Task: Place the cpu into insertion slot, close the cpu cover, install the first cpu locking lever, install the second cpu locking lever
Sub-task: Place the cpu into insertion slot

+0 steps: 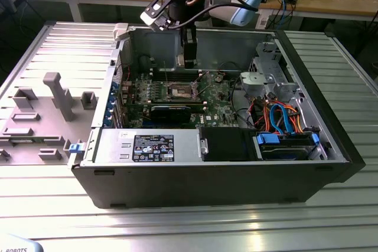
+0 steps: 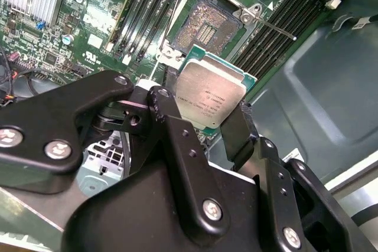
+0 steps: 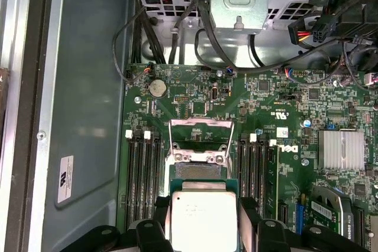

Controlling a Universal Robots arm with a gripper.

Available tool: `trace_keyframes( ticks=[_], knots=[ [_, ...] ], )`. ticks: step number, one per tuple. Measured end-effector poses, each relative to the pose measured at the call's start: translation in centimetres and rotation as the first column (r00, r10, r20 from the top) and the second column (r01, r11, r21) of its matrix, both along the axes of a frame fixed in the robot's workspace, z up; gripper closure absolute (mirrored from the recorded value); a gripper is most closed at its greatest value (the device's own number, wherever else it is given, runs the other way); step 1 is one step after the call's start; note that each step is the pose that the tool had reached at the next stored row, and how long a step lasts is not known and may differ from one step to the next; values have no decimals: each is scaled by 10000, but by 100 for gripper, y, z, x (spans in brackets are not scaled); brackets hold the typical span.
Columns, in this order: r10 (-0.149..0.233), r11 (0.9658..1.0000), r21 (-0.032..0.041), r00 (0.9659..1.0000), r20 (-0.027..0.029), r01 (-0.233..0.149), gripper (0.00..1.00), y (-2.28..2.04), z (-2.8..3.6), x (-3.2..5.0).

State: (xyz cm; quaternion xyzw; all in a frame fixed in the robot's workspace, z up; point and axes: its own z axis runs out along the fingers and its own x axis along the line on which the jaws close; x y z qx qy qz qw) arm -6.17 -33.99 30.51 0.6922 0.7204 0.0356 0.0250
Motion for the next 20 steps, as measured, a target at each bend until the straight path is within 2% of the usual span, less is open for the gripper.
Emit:
trace_keyframes(
  ticks=[3, 10, 12, 15, 20],
  knots=[
    [0, 10000, 1, 10000, 1, 0, 46, 0, -22, -1],
    [0, 10000, 1, 10000, 0, 0, 46, 0, -171, -3],
    [0, 10000, 2, 10000, 2, 0, 46, 0, -233, -3],
    [0, 10000, 1, 10000, 0, 0, 46, 0, -288, -4],
    [1, 10000, 2, 10000, 2, -1, 46, 0, -415, -5]
  ],
)
